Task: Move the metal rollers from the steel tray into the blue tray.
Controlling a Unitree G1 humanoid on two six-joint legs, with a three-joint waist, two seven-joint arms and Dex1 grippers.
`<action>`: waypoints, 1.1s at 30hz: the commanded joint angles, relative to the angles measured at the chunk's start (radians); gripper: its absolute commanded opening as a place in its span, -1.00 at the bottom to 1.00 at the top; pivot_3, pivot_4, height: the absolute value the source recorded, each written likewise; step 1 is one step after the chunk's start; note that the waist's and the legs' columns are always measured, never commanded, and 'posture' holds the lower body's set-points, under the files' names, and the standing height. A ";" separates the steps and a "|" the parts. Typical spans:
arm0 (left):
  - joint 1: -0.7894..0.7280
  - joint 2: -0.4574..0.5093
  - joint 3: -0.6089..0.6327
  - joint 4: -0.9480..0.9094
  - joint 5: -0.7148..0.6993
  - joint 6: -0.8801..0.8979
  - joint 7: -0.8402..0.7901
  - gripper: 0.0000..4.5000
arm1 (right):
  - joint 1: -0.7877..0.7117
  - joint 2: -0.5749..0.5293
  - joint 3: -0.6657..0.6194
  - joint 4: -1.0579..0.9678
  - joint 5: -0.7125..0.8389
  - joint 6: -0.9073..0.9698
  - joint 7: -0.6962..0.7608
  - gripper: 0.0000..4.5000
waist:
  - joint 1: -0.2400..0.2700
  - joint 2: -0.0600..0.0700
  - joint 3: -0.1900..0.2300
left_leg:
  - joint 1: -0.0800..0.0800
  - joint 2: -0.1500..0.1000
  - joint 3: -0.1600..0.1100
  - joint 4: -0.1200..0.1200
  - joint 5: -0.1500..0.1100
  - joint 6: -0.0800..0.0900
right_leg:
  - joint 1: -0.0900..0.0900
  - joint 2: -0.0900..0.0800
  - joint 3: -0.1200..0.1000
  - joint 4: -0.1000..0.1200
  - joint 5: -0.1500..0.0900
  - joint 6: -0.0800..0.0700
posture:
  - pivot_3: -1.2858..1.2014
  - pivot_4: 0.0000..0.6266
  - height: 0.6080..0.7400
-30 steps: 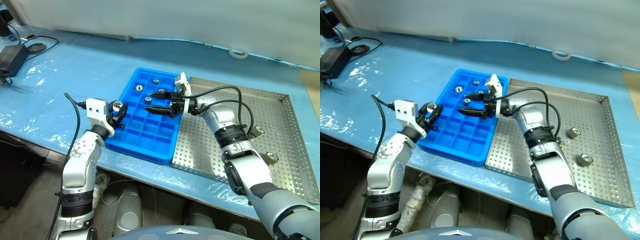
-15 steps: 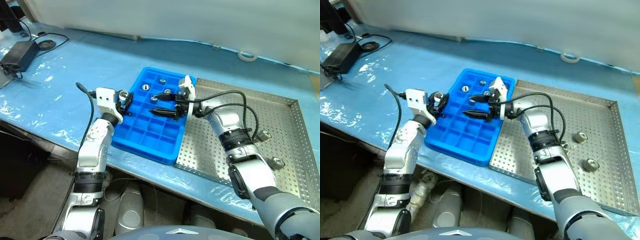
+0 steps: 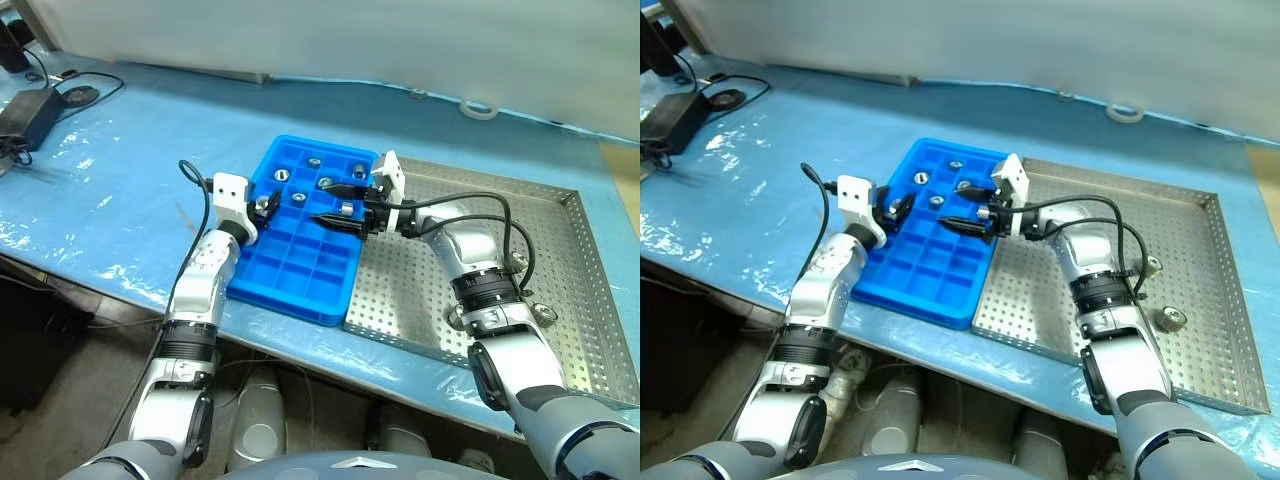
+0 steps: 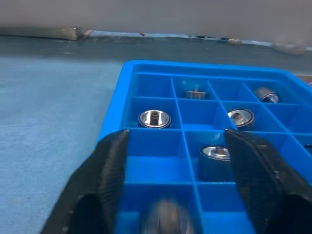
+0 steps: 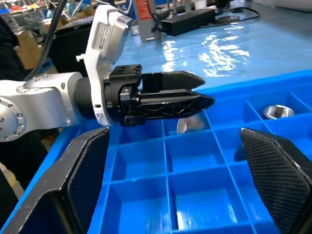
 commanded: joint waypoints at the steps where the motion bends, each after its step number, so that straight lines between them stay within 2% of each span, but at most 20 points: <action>1: -0.036 0.001 0.033 0.000 -0.001 -0.037 0.049 0.91 | 0.006 -0.016 -0.032 -0.056 0.017 -0.001 -0.014 1.00 | -0.007 0.000 0.000 | 0.000 0.000 0.000 0.000 0.000 -0.001 | 0.000 0.000 0.000 0.000 0.000 0.000 | 0.26 -0.52 1.00; 6: -0.054 -0.013 0.022 -0.015 -0.049 -0.076 -0.021 0.91 | 0.010 -0.020 -0.036 -0.068 0.022 0.002 -0.029 1.00 | -0.022 0.000 0.000 | -0.001 -0.001 -0.001 0.001 0.001 -0.001 | 0.000 0.000 0.000 0.001 0.000 0.000 | 0.24 -0.52 1.00; 12: -0.130 -0.019 -0.029 0.047 -0.122 -0.064 -0.224 0.91 | 0.088 -0.064 -0.092 -0.208 0.042 0.048 -0.112 1.00 | -0.036 0.000 0.000 | -0.001 -0.001 -0.001 0.001 0.001 -0.001 | 0.000 0.000 0.000 0.000 0.000 0.000 | 0.07 -0.52 1.00; 18: -0.328 -0.014 -0.067 0.334 -0.099 -0.113 -0.390 0.91 | 0.331 -0.170 -0.230 -0.473 0.085 0.149 -0.236 1.00 | -0.089 0.000 0.000 | 0.001 -0.002 0.001 0.002 0.001 -0.001 | 0.002 -0.001 0.002 -0.001 0.000 0.001 | -0.09 -0.52 1.00; 24: -0.525 -0.068 -0.103 0.674 -0.034 -0.227 -0.489 0.91 | 0.543 -0.201 -0.352 -0.698 0.128 0.218 -0.363 1.00 | -0.179 -0.001 0.000 | 0.003 -0.002 0.004 -0.001 0.001 0.000 | 0.001 0.000 0.004 -0.003 -0.001 0.002 | -0.23 -0.52 1.00; 29: -0.607 -0.117 -0.112 0.829 0.003 -0.293 -0.530 0.91 | 0.614 -0.198 -0.381 -0.776 0.145 0.237 -0.425 1.00 | -0.231 -0.001 0.000 | 0.003 -0.002 0.007 -0.001 -0.001 0.003 | 0.001 0.000 0.007 -0.006 -0.002 0.003 | -0.28 -0.52 1.00; 33: -0.641 -0.153 -0.106 0.905 0.017 -0.307 -0.543 0.91 | 0.654 -0.210 -0.399 -0.820 0.148 0.245 -0.465 1.00 | -0.243 -0.001 0.000 | 0.003 -0.002 0.008 -0.001 -0.003 0.006 | 0.001 -0.001 0.007 -0.008 -0.002 0.003 | -0.33 -0.52 1.00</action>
